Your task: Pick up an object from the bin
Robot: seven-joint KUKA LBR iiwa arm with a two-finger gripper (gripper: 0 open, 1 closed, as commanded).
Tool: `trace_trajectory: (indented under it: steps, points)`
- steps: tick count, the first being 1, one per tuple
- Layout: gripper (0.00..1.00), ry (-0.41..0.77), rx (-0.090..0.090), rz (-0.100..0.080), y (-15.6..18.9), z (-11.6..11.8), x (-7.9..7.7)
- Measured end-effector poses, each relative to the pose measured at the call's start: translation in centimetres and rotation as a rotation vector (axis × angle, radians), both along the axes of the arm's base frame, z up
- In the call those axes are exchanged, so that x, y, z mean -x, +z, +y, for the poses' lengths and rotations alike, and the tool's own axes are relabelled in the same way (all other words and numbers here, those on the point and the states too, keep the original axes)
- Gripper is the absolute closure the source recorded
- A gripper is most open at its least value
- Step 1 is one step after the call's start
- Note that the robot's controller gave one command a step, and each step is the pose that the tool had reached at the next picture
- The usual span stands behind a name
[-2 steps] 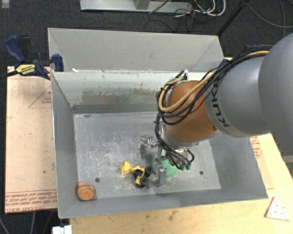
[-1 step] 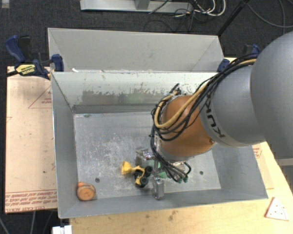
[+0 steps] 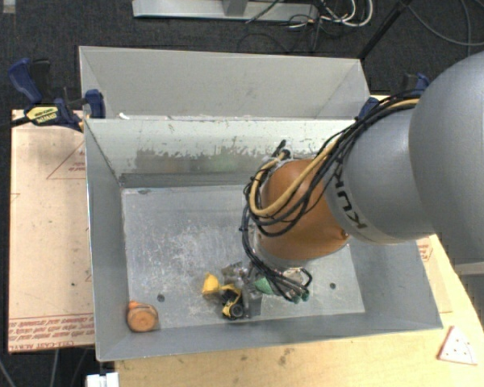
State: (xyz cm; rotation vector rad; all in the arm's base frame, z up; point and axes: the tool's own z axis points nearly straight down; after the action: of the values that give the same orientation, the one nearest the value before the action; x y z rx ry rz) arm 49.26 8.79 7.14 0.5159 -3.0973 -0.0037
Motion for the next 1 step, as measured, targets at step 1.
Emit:
trace_trajectory:
  steps: [1]
  points:
    - [1.00,0.025,0.000,0.000,0.00,0.08,-0.65]
